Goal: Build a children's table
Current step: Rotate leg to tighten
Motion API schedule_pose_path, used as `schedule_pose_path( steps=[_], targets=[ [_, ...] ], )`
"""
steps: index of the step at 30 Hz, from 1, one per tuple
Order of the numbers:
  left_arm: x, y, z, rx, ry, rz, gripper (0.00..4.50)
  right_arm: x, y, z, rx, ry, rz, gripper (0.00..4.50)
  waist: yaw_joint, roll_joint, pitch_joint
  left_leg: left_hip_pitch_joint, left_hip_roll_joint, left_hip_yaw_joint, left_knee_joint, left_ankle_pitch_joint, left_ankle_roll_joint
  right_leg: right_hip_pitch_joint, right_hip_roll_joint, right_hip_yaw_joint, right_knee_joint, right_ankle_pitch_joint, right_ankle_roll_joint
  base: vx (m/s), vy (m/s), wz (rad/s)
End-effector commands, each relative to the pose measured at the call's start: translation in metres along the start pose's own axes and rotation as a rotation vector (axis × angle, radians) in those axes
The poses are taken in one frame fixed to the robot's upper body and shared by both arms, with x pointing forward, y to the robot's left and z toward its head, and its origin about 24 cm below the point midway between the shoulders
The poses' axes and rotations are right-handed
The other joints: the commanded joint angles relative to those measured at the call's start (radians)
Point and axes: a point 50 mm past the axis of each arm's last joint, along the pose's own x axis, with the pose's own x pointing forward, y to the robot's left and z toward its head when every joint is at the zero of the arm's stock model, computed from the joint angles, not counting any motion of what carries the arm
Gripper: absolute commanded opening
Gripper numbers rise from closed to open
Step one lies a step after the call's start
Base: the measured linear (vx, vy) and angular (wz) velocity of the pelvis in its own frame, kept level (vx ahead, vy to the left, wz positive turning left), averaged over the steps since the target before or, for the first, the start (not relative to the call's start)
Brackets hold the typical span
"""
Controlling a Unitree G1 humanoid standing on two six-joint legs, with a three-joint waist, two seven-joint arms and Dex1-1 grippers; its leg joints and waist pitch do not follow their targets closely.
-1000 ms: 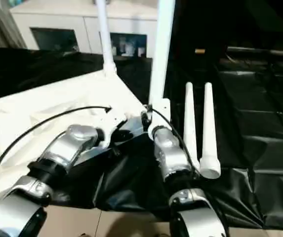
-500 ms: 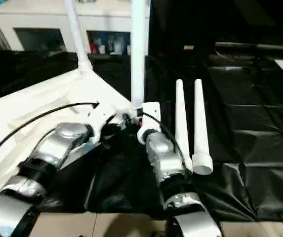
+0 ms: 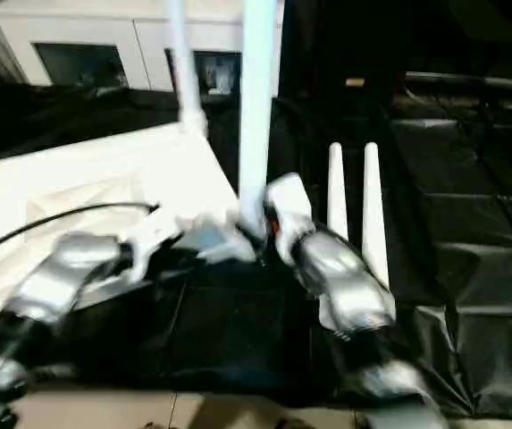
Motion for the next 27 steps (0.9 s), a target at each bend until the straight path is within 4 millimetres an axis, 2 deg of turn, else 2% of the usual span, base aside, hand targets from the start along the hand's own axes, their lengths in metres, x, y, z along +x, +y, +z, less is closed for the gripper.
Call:
schedule_pose_path(
  steps=[1, 2, 6, 12, 16, 17, 21, 23, 27],
  targets=[
    [-0.0009, -0.0053, 0.0063, 0.022, -0.048, -0.057, 0.0, -0.0011, 0.0114, 0.0053, -0.017, -0.009, 0.129, 4.38, 0.004, -0.005, -0.059, -0.002, 0.016, 0.004, -0.057, -0.199, 0.081, 0.063, -0.052, 0.044, -0.07, -0.243, -0.196, 0.0, 0.0, 0.0],
    [-0.0014, -0.0055, 0.0063, 0.022, -0.048, -0.059, 0.0, -0.0018, 0.0115, 0.0049, -0.018, -0.006, 0.133, 4.38, 0.003, -0.01, -0.058, -0.004, 0.015, 0.004, -0.057, -0.203, 0.075, 0.064, -0.052, 0.044, -0.07, -0.262, -0.194, 0.0, 0.0, 0.0],
    [-0.005, -0.0082, 0.0076, 0.025, -0.058, -0.087, 0.0, -0.0045, 0.0073, 0.0034, -0.016, -0.001, 0.098, 4.38, 0.002, -0.01, -0.056, 0.0, 0.015, 0.003, -0.059, -0.215, 0.059, 0.057, -0.052, 0.045, -0.077, -0.324, -0.18, 0.0, 0.0, 0.0],
    [-0.0058, -0.0105, 0.0084, 0.024, -0.064, -0.106, 0.0, -0.0042, 0.0059, 0.0005, -0.042, 0.031, 0.084, 4.38, 0.003, -0.008, -0.062, -0.003, 0.014, 0.003, -0.055, -0.166, 0.064, 0.062, -0.05, 0.045, -0.063, -0.211, -0.207, 0.0, 0.0, 0.0],
    [-0.006, -0.0114, 0.0086, 0.024, -0.063, -0.107, 0.0, -0.0028, 0.0064, -0.0005, -0.048, 0.037, 0.079, 4.38, 0.004, -0.009, -0.062, -0.003, 0.013, 0.004, -0.053, -0.159, 0.069, 0.063, -0.05, 0.045, -0.062, -0.196, -0.215, 0.0, 0.0, 0.0],
    [-0.006, -0.0114, 0.0086, 0.024, -0.063, -0.107, 0.0, -0.0028, 0.0064, -0.0005, -0.048, 0.037, 0.079, 4.14, 0.005, -0.008, -0.062, -0.002, 0.013, 0.004, -0.054, -0.165, 0.068, 0.063, -0.05, 0.045, -0.063, -0.207, -0.213, 0.0, 0.0, 0.0],
    [-0.0062, -0.0115, 0.0083, 0.024, -0.06, -0.107, 0.0, -0.001, 0.0045, 0.0014, -0.042, 0.026, 0.065, 3.93, 0.006, -0.007, -0.063, -0.001, 0.014, 0.004, -0.054, -0.174, 0.062, 0.062, -0.051, 0.045, -0.064, -0.225, -0.208, 0.0, 0.0, 0.0],
    [-0.0065, -0.0117, 0.0082, 0.024, -0.057, -0.107, 0.0, -0.0007, 0.0035, 0.0031, -0.031, 0.011, 0.057, 3.62, 0.007, -0.008, -0.064, -0.002, 0.014, 0.004, -0.053, -0.169, 0.061, 0.064, -0.05, 0.045, -0.062, -0.21, -0.21, 0.0, 0.0, 0.0],
    [-0.0065, -0.012, 0.0076, 0.023, -0.054, -0.109, 0.0, -0.0007, 0.0039, 0.0028, -0.03, 0.01, 0.06, 3.34, 0.008, -0.007, -0.066, -0.001, 0.014, 0.004, -0.052, -0.151, 0.064, 0.064, -0.049, 0.045, -0.058, -0.177, -0.218, 0.0, 0.0, 0.0]
  ],
)
